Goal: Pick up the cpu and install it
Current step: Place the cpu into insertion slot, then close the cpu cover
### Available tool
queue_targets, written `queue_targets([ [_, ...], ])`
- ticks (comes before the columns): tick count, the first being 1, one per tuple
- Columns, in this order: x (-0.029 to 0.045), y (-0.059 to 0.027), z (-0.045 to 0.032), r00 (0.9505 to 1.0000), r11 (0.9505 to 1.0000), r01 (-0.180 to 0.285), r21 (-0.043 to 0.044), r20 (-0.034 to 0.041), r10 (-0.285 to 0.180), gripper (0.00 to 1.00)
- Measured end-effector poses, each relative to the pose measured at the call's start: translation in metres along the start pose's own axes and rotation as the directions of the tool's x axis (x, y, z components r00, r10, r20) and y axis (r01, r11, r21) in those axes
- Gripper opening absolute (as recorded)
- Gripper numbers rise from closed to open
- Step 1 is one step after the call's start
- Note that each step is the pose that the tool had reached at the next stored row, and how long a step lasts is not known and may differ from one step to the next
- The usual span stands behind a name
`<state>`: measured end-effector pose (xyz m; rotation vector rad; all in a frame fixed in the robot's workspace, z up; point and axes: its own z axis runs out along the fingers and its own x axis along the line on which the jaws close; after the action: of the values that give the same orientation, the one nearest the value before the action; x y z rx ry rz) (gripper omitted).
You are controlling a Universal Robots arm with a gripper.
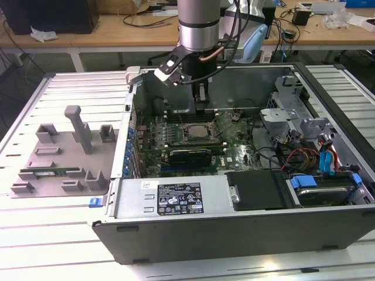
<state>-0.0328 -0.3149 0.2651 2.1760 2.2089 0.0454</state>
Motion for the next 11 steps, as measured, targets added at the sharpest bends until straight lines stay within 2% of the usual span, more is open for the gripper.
queue_targets([
  [11,0.0,0.0,-0.0006,1.0,1.0,0.0,0.0,0.0,0.0,0.11],
])
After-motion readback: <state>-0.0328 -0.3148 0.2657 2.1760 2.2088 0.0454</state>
